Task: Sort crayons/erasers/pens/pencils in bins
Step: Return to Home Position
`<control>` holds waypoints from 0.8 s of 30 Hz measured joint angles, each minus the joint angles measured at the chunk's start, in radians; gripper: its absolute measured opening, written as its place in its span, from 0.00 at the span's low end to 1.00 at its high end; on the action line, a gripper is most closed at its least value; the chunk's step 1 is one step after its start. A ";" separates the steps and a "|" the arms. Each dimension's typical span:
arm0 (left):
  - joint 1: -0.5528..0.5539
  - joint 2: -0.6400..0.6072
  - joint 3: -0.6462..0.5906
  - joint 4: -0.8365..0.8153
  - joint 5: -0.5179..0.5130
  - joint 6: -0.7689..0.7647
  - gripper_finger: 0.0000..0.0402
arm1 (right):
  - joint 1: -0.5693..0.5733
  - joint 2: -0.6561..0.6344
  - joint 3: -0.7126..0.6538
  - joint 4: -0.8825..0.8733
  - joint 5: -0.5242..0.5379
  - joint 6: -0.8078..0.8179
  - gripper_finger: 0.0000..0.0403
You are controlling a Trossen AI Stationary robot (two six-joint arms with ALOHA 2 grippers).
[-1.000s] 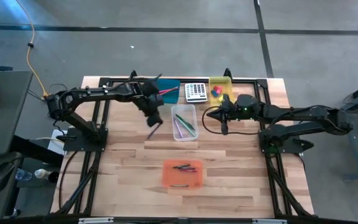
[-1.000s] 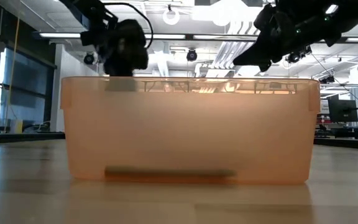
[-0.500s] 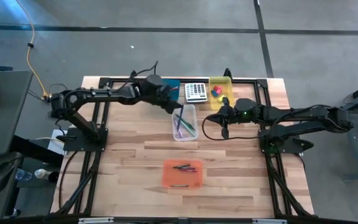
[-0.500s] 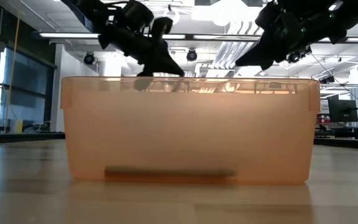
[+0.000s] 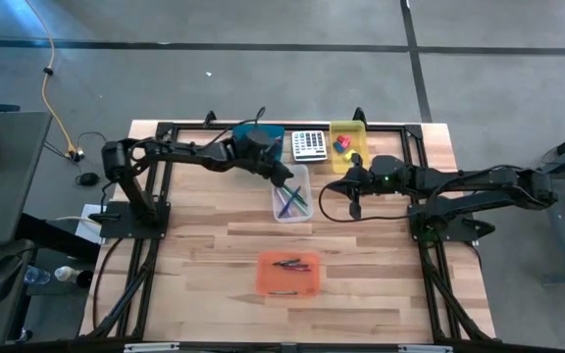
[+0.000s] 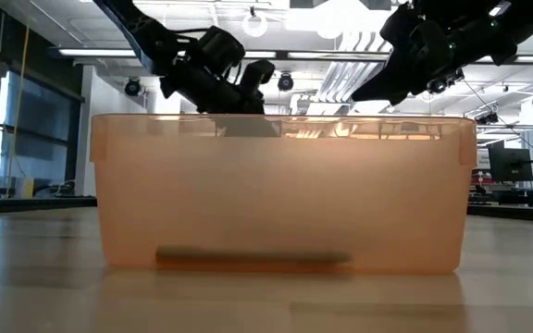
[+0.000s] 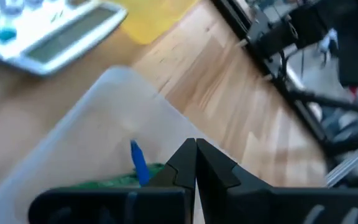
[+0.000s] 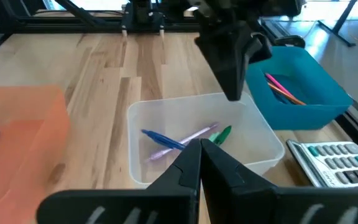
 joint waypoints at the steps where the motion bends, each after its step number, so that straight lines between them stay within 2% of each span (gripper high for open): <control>1: 0.000 0.000 0.000 0.004 0.000 0.053 0.00 | 0.000 0.000 0.000 -0.001 0.005 0.000 0.00; 8: -0.005 -0.101 0.000 -0.006 0.009 0.443 0.00 | 0.000 0.000 0.000 0.001 0.009 -0.024 0.00; 12: -0.032 -0.174 -0.054 0.053 0.097 0.577 0.00 | -0.015 0.000 -0.083 0.217 -0.015 -0.053 0.00; 15: -0.056 -0.222 -0.159 0.190 0.109 0.613 0.00 | -0.038 0.000 -0.184 0.422 -0.092 -0.067 0.00; 18: -0.073 -0.262 -0.273 0.337 0.108 0.633 0.00 | -0.058 -0.020 -0.264 0.514 -0.108 -0.048 0.00; 21: -0.088 -0.300 -0.381 0.494 0.104 0.632 0.00 | -0.080 -0.084 -0.300 0.495 -0.107 -0.026 0.00; 24: -0.102 -0.348 -0.479 0.588 0.100 0.633 0.00 | -0.094 -0.185 -0.305 0.376 -0.142 0.021 0.00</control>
